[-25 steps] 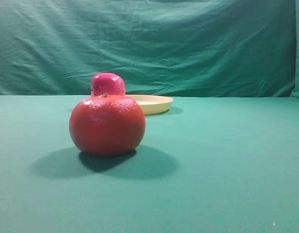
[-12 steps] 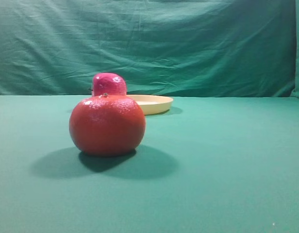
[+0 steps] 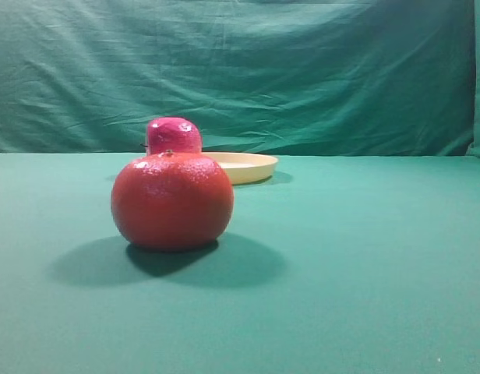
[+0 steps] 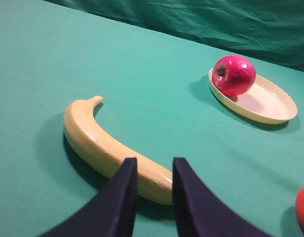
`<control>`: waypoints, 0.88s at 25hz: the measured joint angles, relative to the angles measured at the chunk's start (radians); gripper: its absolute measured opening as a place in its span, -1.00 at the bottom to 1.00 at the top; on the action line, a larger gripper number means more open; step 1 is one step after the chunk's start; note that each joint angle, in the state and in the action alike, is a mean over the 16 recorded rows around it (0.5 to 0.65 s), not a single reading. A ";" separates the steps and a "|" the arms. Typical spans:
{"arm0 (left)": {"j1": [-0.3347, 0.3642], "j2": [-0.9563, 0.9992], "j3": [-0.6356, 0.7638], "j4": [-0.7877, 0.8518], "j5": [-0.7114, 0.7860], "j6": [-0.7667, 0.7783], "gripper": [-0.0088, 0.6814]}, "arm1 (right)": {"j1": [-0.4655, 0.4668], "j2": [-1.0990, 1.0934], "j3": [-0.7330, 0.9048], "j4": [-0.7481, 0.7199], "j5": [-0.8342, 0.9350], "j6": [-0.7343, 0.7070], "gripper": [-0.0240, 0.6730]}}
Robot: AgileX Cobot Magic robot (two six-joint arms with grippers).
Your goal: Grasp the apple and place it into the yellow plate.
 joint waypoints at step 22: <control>0.000 0.000 0.000 0.000 0.000 0.000 -0.52 | -0.110 -0.085 0.202 0.007 -0.039 0.000 -0.93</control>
